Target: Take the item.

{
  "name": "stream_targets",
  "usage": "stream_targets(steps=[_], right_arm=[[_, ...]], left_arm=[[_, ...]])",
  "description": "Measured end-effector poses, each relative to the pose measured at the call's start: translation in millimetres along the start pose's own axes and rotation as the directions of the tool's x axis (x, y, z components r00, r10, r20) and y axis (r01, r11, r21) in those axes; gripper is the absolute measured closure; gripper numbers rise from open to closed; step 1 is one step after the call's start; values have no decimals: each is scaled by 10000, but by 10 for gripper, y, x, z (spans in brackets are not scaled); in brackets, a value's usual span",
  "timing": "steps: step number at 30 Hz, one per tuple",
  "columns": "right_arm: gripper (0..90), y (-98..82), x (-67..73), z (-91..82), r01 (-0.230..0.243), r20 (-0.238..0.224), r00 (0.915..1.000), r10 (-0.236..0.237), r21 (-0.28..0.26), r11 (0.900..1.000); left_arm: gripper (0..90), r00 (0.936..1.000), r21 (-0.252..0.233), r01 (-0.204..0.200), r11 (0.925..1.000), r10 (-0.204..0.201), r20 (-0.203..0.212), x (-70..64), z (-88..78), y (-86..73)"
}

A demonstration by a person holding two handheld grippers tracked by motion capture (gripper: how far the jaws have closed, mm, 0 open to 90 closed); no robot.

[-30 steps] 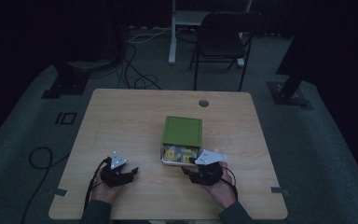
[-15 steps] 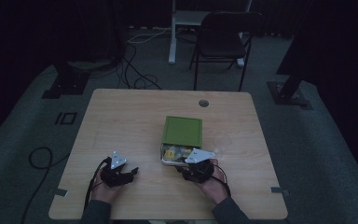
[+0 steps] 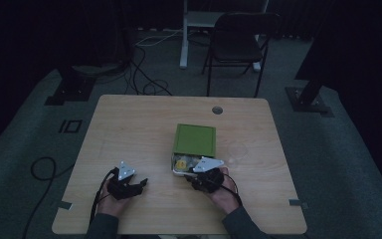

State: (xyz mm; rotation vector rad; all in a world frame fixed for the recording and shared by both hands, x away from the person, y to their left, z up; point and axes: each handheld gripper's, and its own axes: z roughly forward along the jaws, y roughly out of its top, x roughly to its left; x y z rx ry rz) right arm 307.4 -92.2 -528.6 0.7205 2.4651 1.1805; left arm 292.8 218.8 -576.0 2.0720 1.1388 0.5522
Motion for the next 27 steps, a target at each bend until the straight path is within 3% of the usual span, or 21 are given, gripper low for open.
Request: stream_targets(steps=[10,27], right_arm=[[644,-10,23,-17,-48,-57,10000,47,-39,10000],[649,-106,171,-124,-73,-548,9985,68,-100,9999]], left_arm=[[371,10000,-1,0,10000,0,0,0,0,0],[372,10000,-2,4,10000,-4,-4,-1,0,0]])
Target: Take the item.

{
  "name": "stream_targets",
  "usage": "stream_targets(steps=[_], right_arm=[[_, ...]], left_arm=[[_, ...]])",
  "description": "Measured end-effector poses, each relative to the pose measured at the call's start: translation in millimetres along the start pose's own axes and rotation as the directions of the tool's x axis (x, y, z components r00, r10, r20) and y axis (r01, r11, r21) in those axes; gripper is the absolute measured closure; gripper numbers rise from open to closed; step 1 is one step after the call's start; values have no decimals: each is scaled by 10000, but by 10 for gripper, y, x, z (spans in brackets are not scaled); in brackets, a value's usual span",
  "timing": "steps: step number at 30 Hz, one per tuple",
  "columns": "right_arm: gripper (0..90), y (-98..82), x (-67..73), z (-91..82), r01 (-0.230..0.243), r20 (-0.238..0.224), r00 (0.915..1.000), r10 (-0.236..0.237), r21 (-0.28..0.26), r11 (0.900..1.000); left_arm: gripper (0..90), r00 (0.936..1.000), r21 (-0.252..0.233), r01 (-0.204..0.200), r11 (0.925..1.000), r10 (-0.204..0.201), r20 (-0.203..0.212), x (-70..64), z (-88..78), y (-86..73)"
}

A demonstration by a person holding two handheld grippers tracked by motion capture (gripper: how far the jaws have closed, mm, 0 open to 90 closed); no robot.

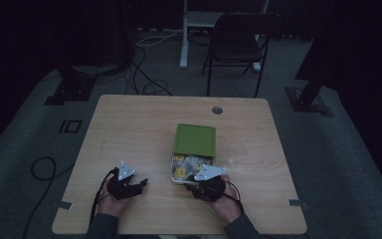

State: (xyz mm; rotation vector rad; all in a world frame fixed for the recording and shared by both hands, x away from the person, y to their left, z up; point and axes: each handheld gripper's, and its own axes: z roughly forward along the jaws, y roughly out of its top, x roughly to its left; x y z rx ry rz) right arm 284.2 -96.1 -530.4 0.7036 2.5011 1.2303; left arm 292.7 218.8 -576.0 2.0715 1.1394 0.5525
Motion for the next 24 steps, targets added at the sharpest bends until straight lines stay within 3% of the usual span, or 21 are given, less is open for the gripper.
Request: stream_targets(steps=[7,14,24], right_arm=[[675,-10,25,-15,8,-178,9998,-6,73,10000],[743,93,56,-25,-59,43,10000,60,-288,9996],[806,308,62,16,-312,1025,9940,375,-618,9976]], left_arm=[[372,10000,3,1,10000,-1,-2,0,0,0],[372,10000,3,3,10000,-3,-7,-1,-1,0],[371,10000,4,1,10000,-1,-5,-1,-1,0]])
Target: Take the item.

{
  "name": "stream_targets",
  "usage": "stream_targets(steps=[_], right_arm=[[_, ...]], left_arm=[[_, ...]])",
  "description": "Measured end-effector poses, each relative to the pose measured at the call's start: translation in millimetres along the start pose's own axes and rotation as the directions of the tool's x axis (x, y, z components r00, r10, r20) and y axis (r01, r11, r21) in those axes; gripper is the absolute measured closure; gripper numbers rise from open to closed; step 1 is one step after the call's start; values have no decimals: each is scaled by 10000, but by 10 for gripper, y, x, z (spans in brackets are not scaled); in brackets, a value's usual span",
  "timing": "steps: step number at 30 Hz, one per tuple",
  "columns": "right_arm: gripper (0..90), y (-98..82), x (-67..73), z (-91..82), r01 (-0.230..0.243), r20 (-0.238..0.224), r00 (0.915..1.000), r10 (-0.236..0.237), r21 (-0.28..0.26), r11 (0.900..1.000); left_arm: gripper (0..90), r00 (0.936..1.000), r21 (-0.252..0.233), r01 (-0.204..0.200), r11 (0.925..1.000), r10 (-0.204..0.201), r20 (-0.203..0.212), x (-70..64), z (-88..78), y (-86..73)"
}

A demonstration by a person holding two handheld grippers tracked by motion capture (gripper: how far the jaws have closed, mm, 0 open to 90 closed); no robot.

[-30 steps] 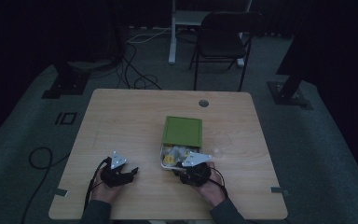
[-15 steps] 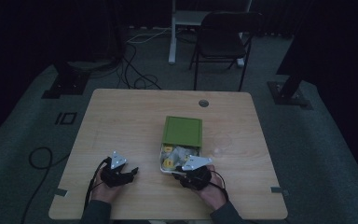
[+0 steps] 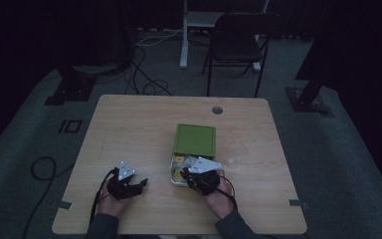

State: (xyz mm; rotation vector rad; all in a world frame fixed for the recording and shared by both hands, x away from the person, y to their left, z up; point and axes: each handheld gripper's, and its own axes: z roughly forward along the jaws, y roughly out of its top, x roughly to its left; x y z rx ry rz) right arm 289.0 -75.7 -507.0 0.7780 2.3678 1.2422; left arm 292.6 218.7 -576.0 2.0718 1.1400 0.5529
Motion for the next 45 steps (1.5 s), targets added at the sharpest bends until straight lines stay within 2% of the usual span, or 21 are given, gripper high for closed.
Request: stream_targets(steps=[3,4,8,15,20,21,22,24,34,41,45], right_arm=[[806,40,5,27,-94,140,9999,94,3,10000],[805,69,9,48,-54,357,9993,54,12,10000],[782,130,24,98,-50,680,9977,44,93,9999],[752,155,39,179,72,905,9958,-106,373,9993],[812,144,29,228,110,1073,9941,-180,655,9978],[852,139,22,233,67,988,9950,-138,719,9974],[898,128,17,226,108,1063,9942,-185,725,9973],[900,120,6,199,113,1038,9944,-186,712,9974],[900,142,-52,-46,68,1053,9944,-65,-27,10000],[900,173,-97,-225,-105,661,9977,130,-371,9993],[900,162,-77,-277,-65,644,9979,93,-427,9991]], left_arm=[[371,10000,-3,-6,10000,6,0,0,0,0],[371,10000,0,-3,10000,3,2,0,0,0],[371,10000,1,-4,10000,4,3,0,0,0],[371,10000,-8,-1,10000,1,3,-1,0,0],[371,10000,-4,0,10000,0,6,-1,0,0],[371,10000,-3,-6,10000,6,6,0,0,0],[371,10000,4,-10,10000,10,8,0,0,0],[371,10000,4,-11,10000,11,8,0,0,0],[370,10000,7,-14,10000,14,7,0,0,0],[371,10000,14,-12,10000,12,9,0,-1,0],[370,10000,13,-9,10000,9,8,0,-1,0]])
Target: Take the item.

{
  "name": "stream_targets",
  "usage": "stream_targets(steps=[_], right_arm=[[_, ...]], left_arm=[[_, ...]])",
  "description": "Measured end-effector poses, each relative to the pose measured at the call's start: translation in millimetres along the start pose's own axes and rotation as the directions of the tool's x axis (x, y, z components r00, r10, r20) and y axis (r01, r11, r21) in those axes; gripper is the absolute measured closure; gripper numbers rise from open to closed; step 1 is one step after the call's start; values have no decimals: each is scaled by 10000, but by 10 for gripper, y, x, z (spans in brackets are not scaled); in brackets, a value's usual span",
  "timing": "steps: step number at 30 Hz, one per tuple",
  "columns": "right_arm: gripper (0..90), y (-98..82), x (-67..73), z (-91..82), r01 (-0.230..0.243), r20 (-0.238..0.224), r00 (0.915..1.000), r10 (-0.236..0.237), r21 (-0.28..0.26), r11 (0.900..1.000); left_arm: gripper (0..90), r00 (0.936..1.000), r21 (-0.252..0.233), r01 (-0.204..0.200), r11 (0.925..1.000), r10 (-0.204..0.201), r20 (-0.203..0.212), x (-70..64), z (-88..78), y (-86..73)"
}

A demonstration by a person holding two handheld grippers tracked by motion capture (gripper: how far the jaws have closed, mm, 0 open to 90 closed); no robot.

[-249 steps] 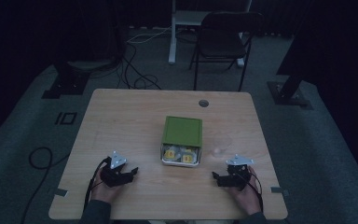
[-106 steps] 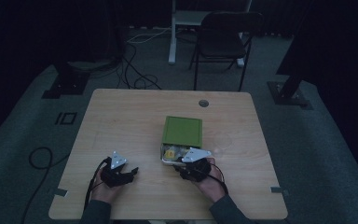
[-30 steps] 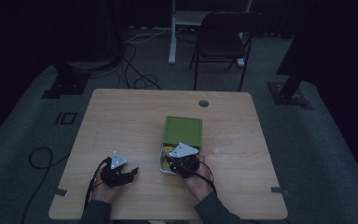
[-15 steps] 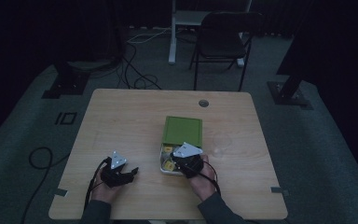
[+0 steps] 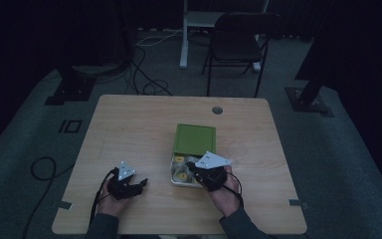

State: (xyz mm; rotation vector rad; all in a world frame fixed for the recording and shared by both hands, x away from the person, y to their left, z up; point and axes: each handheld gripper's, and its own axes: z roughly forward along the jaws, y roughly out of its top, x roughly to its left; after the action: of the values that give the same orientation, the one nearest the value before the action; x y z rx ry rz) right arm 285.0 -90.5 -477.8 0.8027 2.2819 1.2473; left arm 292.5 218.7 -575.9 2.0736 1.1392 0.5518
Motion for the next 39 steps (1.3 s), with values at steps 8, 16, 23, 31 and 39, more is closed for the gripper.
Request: stream_targets(steps=[8,16,23,31,39], right_arm=[[900,32,25,-153,81,-179,9998,-85,-243,9997],[900,23,39,-224,172,-241,9995,-179,-288,9994],[900,2,30,-349,248,-344,9991,-261,-365,9990],[900,-29,-12,-421,209,-303,9993,-221,-405,9990],[900,-47,-44,-519,349,-155,9992,-356,-402,9986]], left_arm=[[371,10000,-24,33,10000,-33,-3,-3,2,-1],[371,10000,-12,20,10000,-20,-5,-2,1,-1],[371,10000,-13,22,10000,-22,-5,-2,1,-1],[370,10000,-14,22,10000,-22,-6,-2,1,-1],[370,10000,-16,23,10000,-23,-6,-2,1,-1]])
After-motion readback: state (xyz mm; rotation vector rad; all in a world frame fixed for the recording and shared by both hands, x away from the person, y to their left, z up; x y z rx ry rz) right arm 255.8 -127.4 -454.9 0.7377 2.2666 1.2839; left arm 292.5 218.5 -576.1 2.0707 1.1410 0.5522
